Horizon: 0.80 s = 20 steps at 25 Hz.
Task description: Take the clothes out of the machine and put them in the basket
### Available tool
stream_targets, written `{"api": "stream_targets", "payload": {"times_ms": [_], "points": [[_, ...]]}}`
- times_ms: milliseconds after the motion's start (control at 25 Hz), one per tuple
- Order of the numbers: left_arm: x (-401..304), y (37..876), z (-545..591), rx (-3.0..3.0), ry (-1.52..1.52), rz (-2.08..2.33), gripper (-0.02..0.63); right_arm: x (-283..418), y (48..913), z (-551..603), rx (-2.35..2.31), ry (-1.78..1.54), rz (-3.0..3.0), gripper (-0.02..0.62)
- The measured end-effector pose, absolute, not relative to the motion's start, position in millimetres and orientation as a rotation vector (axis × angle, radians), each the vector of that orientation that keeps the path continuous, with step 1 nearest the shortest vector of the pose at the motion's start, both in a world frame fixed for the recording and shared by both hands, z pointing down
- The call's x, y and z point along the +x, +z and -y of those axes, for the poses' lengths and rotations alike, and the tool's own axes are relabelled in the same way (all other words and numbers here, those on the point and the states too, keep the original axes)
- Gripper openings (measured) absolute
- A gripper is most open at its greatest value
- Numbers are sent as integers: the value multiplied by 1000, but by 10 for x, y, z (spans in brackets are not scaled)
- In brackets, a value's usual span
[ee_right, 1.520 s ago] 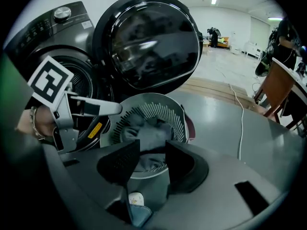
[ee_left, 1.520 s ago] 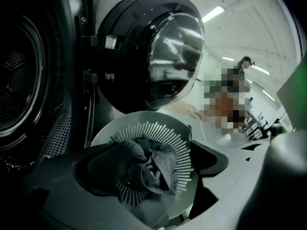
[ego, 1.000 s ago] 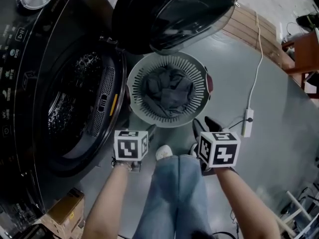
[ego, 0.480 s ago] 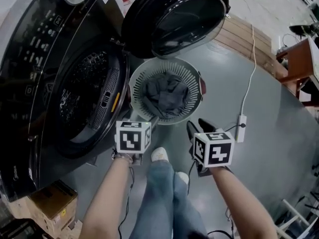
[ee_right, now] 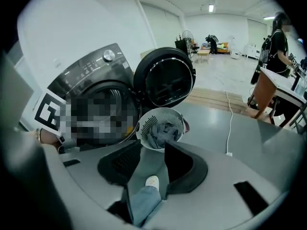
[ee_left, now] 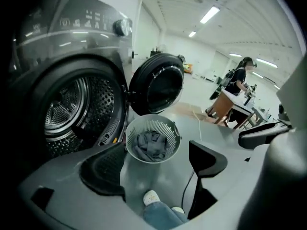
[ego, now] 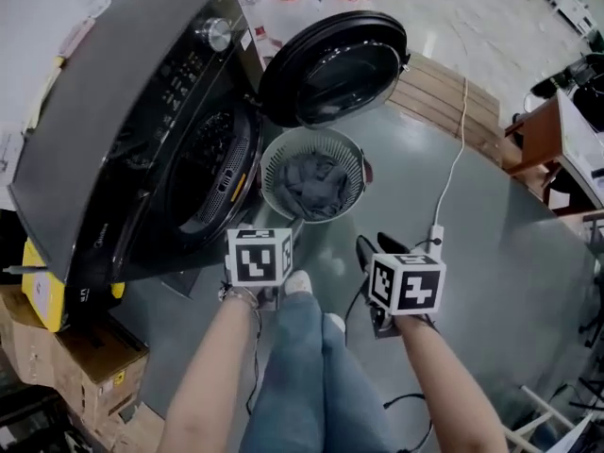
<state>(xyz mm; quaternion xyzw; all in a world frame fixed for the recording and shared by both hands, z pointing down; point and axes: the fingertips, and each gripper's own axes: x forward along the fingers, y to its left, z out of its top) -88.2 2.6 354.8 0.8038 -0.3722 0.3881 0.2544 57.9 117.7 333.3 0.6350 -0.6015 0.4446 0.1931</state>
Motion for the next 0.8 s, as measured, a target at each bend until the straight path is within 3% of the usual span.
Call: {"api": "stream_targets", "payload": {"times_ms": [800], "points": [[-1316, 1265, -623, 2256, 860, 1182, 393, 252, 1196, -1817, 1766, 1135, 1828, 163]]}}
